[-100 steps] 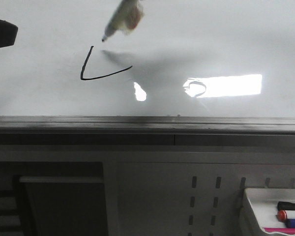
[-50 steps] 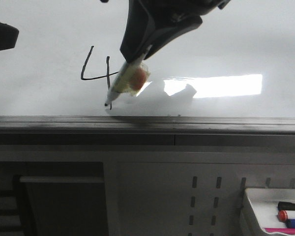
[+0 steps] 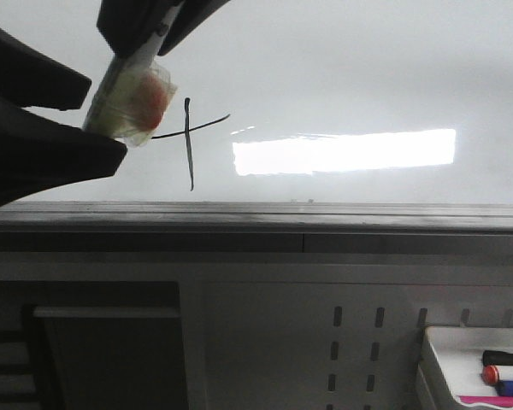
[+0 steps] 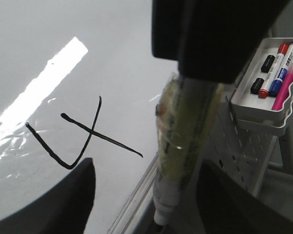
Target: Write number 4 on whiteboard
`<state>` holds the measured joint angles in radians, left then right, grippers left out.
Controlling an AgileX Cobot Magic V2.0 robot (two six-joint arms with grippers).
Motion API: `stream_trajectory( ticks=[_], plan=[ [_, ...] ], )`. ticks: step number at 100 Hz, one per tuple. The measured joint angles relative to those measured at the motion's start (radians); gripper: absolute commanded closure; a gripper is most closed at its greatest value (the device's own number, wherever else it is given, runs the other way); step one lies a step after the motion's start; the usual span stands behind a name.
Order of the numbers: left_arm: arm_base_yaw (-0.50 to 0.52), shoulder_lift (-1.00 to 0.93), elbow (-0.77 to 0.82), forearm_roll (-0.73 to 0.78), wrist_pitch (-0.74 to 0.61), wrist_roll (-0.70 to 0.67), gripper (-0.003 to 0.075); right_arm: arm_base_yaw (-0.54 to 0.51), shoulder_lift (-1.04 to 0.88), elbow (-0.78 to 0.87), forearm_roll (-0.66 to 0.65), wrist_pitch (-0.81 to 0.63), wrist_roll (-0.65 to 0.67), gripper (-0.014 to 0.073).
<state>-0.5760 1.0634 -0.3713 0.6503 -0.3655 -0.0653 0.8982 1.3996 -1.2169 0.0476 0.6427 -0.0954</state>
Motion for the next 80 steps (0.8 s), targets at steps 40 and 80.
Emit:
stream_trajectory(
  ticks=[40,80],
  plan=[
    [-0.007,0.006,0.001,0.023,-0.008,0.008,0.0741,0.002,0.0,-0.008,0.0,-0.002,0.0,0.062],
    [0.005,0.006,-0.053,-0.488,0.179,0.004,0.0741,0.002,-0.023,-0.008,-0.008,-0.118,0.0,0.0104]
  ],
)
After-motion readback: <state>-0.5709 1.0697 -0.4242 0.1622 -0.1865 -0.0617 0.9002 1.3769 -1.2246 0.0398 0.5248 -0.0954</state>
